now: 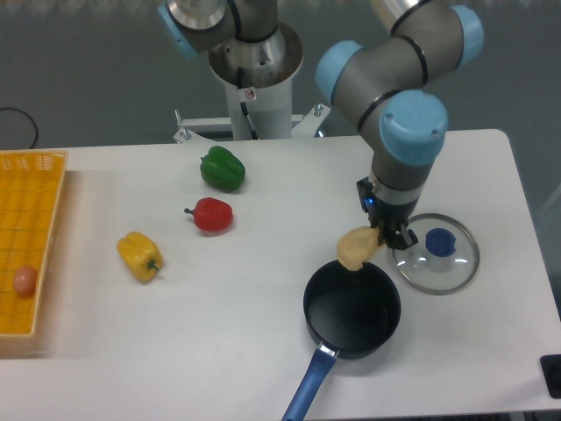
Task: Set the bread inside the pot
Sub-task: 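Move the bread over the black saucepan and lower it inside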
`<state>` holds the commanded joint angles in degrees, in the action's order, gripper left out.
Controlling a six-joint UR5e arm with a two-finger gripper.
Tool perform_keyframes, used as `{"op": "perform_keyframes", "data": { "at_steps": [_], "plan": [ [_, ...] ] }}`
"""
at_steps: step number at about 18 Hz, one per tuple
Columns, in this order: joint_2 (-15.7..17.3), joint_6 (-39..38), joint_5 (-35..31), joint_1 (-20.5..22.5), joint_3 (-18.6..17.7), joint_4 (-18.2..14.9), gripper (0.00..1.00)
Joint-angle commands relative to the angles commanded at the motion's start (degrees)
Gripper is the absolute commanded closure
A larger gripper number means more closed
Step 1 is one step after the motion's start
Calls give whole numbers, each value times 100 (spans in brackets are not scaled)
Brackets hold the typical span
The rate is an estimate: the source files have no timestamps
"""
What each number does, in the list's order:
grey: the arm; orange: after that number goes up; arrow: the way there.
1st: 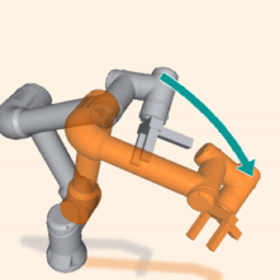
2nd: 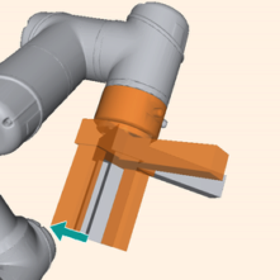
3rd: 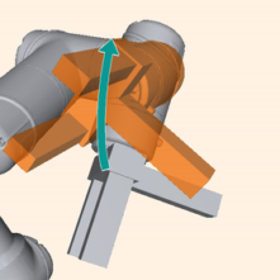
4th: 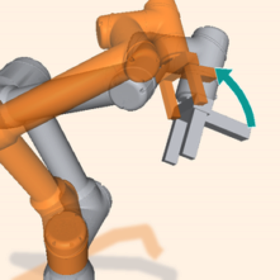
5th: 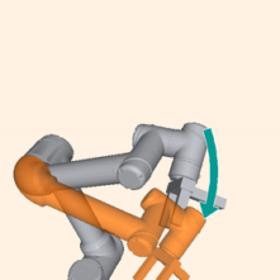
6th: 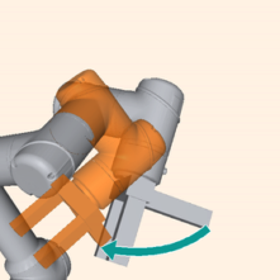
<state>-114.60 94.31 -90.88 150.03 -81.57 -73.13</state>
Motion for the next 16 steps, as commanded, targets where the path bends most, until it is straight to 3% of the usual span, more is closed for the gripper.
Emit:
{"op": "perform_keyframes", "data": {
  "at_steps": [8, 16],
  "plan": [
    [-554, -579, -17, -316, 150, 685, 71],
    [-712, -703, -219, -474, 176, 730, 70]
  ]
}}
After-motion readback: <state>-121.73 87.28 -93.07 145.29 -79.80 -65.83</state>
